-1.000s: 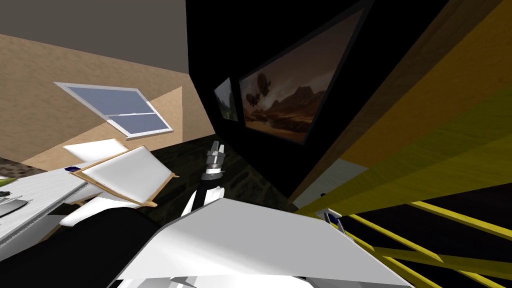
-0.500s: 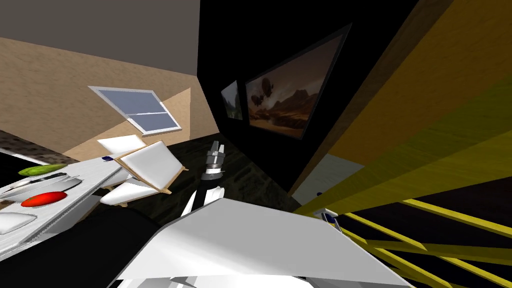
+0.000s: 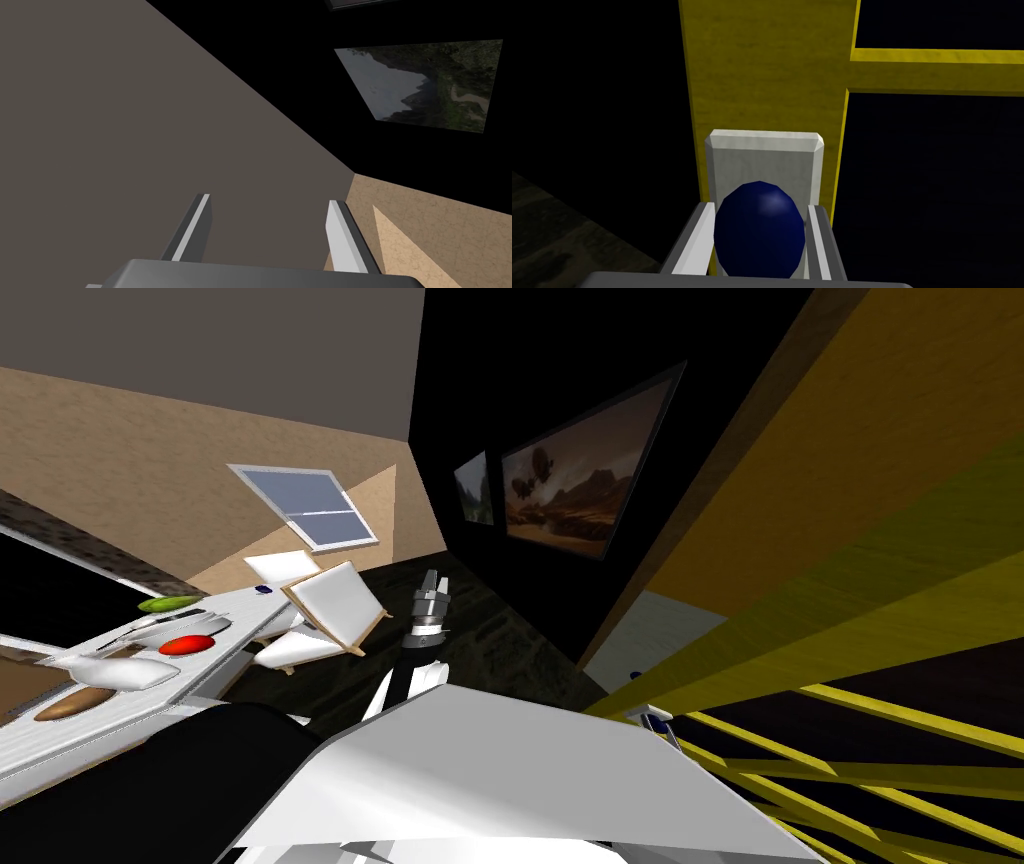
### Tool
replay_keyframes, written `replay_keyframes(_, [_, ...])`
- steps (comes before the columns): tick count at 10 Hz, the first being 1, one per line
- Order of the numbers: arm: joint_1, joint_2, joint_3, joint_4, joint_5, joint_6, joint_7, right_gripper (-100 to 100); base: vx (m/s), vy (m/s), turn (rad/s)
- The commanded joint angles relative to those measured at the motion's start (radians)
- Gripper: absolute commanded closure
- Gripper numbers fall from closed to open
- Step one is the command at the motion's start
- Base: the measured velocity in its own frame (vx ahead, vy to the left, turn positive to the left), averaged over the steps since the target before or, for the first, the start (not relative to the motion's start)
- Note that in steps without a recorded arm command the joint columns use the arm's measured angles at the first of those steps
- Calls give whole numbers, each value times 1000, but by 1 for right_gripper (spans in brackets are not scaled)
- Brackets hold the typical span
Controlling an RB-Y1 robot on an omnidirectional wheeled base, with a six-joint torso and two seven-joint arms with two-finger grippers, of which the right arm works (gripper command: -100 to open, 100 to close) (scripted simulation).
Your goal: Pull the door open
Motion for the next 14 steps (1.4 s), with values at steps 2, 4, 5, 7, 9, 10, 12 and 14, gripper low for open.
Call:
replay_keyframes(2, [-10, -11, 24, 21, 18, -18, -22, 100, -290, -44, 128])
replay_keyframes(4, [-17, -23, 39, 35, 31, -32, -39, 100, -251, 8, 110])
replay_keyframes(5, [-20, -27, 45, 40, 35, -36, -45, 100, -226, 12, 81])
replay_keyframes(7, [-24, -29, 48, 49, 38, -34, -50, 100, -132, -24, 70])
replay_keyframes(9, [-35, -36, 57, 62, 45, -41, -63, 100, -221, -8, 137])
replay_keyframes(10, [-39, -39, 61, 68, 49, -44, -69, 100, -245, -14, 104])
replay_keyframes(12, [-52, -47, 71, 83, 57, -53, -84, 100, -250, -45, 138])
replay_keyframes(14, [-62, -55, 80, 97, 65, -60, -97, 100, -249, -18, 114])
